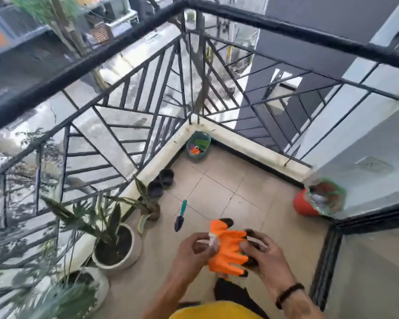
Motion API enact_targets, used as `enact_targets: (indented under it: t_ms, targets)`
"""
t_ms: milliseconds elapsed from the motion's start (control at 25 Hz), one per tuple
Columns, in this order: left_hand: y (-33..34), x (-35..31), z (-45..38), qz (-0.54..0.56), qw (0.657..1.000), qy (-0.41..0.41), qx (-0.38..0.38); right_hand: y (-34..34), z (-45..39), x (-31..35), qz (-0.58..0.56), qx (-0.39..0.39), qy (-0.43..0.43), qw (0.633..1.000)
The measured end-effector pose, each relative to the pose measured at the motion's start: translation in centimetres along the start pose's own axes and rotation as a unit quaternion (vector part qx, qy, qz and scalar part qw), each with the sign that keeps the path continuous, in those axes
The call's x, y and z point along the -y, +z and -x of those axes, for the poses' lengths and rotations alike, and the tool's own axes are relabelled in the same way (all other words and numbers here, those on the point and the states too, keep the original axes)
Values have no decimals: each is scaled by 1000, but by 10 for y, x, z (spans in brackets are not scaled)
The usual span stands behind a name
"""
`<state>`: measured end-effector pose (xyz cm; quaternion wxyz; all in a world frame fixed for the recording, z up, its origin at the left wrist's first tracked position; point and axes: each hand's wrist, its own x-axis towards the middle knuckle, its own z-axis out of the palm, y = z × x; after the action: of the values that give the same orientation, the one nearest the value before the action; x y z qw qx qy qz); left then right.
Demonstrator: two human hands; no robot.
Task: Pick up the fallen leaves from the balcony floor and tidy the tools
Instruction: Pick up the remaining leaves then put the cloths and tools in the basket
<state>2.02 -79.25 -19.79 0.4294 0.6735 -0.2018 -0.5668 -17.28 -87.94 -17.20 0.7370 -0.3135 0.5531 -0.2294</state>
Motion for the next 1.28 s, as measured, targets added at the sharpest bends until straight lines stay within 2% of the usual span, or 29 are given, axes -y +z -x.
enact_targets:
  t_ms: [120, 280, 480, 640, 720, 880, 1000, 1080, 1160, 1280]
  targets:
    - [15, -47, -42, 25, 999, 4, -19, -2, -64, 62, 30, 22, 3, 999]
    - [31, -100, -110, 55, 997, -14, -49, 16, -158, 143, 125, 69, -14, 990]
    - [30, -163, -218, 164, 974, -75, -139, 57, -268, 224, 227, 150, 6, 962]
    - [16, -196, -323, 203, 957, -92, -186, 79, -358, 271, 185, 146, 88, 968]
    - [14, -209, -376, 230, 945, -97, -210, 87, -398, 288, 191, 141, 102, 966]
    - [14, -226, -478, 282, 920, -156, -224, 104, -500, 306, 292, 58, 75, 952]
    - [4, -210, -580, 294, 908, -170, -246, 121, -620, 302, 361, 73, 51, 928]
    - [-9, -183, -658, 276, 906, -172, -270, 134, -709, 283, 412, 96, 20, 906]
    - [-21, -127, -761, 245, 906, -181, -295, 143, -818, 239, 481, 110, -19, 870]
    - [-39, -48, -910, 231, 916, -147, -293, 155, -980, 161, 544, 103, -99, 827]
